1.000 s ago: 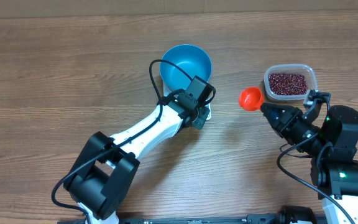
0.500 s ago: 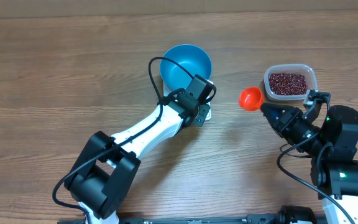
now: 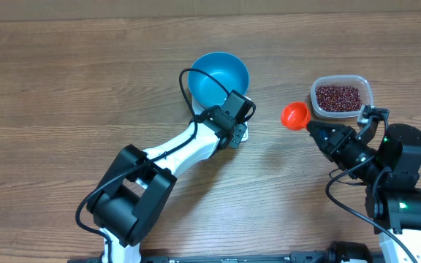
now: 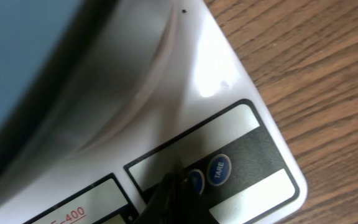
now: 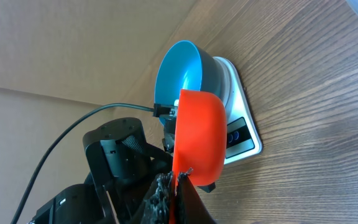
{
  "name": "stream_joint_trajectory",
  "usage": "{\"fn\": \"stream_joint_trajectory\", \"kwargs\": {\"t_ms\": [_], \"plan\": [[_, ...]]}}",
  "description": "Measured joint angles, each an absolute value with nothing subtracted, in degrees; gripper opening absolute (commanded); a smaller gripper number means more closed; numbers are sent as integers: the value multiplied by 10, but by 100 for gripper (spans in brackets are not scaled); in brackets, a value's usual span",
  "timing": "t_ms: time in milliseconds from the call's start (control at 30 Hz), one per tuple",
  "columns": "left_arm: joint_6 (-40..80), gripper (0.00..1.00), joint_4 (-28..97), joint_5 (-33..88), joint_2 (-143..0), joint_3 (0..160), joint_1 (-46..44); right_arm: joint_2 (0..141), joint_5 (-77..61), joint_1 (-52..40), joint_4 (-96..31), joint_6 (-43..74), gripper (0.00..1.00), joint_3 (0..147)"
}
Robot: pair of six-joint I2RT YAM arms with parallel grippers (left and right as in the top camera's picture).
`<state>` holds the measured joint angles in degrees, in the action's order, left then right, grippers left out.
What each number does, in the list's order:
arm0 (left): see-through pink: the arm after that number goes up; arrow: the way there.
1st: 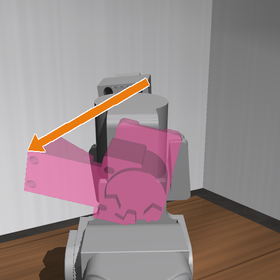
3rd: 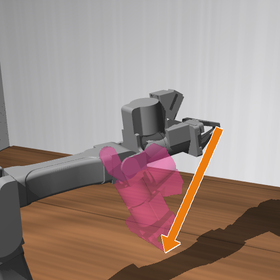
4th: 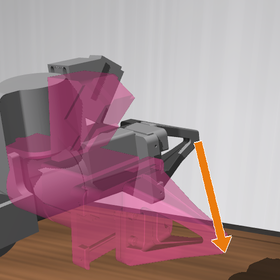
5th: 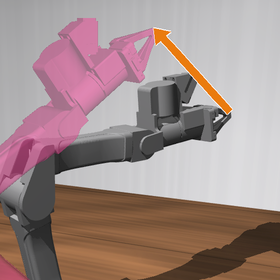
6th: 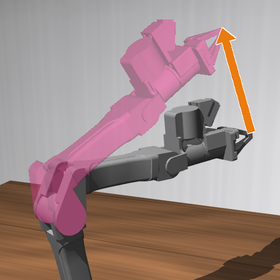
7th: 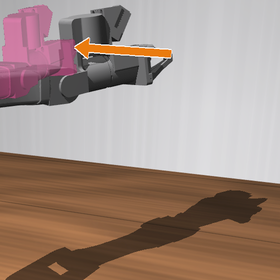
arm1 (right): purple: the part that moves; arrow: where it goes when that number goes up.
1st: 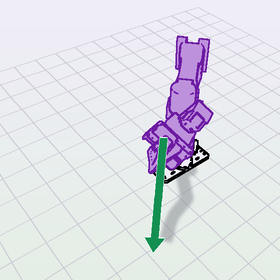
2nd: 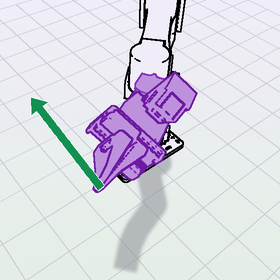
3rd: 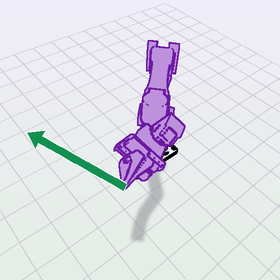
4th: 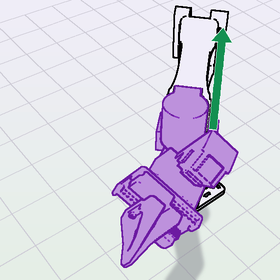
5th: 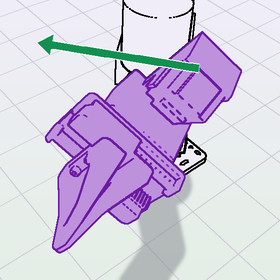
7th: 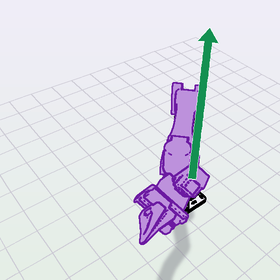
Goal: Scoop item into bowl and weigh 150g on scale
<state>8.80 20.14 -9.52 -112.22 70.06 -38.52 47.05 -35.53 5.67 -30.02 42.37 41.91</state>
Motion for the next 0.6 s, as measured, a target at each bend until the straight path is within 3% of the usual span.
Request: {"fn": "stream_joint_trajectory", "kwargs": {"t_ms": [600], "plan": [[101, 4, 210, -122, -1122, 701, -385, 470, -354, 57, -300, 424, 4, 419]]}}
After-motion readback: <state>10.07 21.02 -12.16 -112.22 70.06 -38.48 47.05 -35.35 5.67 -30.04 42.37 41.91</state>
